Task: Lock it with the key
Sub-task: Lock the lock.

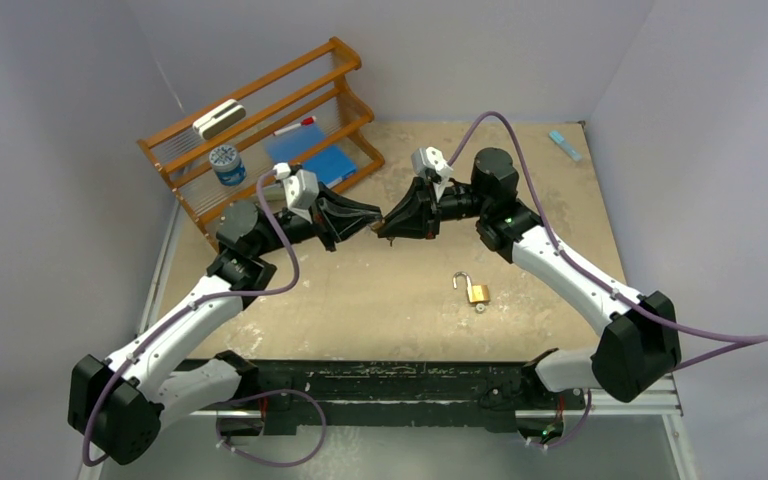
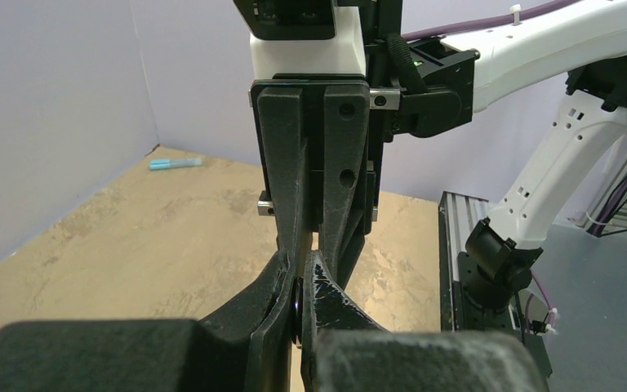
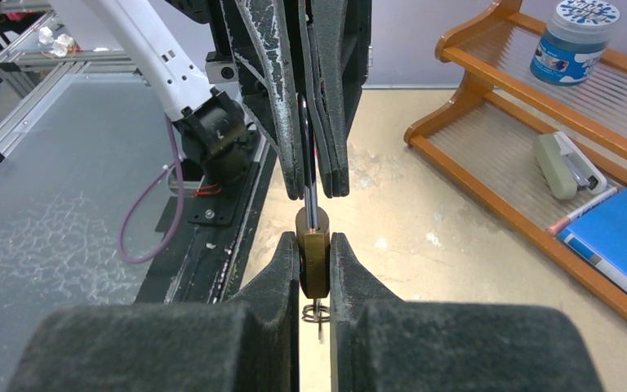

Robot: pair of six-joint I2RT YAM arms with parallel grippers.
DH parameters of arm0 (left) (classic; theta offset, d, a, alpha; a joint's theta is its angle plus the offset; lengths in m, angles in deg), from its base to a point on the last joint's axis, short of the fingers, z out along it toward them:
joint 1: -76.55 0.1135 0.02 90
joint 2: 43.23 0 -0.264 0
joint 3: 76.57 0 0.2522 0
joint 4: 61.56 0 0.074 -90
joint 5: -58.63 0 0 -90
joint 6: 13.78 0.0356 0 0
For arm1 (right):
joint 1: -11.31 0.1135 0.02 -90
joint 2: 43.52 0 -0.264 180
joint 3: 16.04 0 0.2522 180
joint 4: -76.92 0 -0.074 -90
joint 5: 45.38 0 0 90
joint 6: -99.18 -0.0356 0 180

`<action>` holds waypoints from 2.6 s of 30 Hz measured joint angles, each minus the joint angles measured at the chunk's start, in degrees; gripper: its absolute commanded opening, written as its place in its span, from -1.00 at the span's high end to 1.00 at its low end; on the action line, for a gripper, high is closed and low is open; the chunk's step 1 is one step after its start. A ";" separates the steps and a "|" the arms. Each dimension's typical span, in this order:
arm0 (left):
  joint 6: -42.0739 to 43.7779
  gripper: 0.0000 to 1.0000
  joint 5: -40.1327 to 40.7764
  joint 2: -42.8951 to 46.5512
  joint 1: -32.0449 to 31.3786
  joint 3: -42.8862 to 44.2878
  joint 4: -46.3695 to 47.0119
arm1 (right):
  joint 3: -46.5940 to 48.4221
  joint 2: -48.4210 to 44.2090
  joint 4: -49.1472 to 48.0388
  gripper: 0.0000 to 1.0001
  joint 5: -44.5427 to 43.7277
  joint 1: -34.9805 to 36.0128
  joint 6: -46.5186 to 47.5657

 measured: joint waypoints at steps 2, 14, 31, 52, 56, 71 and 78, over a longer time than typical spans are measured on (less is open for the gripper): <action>0.13 1.00 0.61 0.39 -0.17 -0.22 -0.15 | 0.00 0.00 0.00 1.00 0.07 0.00 0.02; 0.15 1.00 2.51 1.27 -0.66 -1.11 0.04 | 0.00 0.02 0.00 1.00 0.11 0.02 0.02; 1.81 1.00 4.39 2.93 -1.03 -1.79 -1.22 | 0.00 0.02 -0.22 1.00 0.11 0.22 0.37; 2.62 1.00 4.85 3.04 -2.34 -2.71 -2.34 | -4.90 -3.04 -3.85 1.00 1.84 -3.41 -1.29; 2.62 1.00 4.22 3.02 -2.40 -2.71 -2.19 | -5.20 -4.52 -3.72 1.00 2.19 -4.44 -1.29; 2.75 1.00 0.20 0.07 -2.32 -1.38 -2.03 | -5.20 -4.92 -1.20 1.00 4.61 -6.23 -1.09; 2.78 1.00 0.94 0.20 -2.32 -1.38 -2.54 | -4.98 -4.92 -0.26 0.16 4.26 -6.45 -1.20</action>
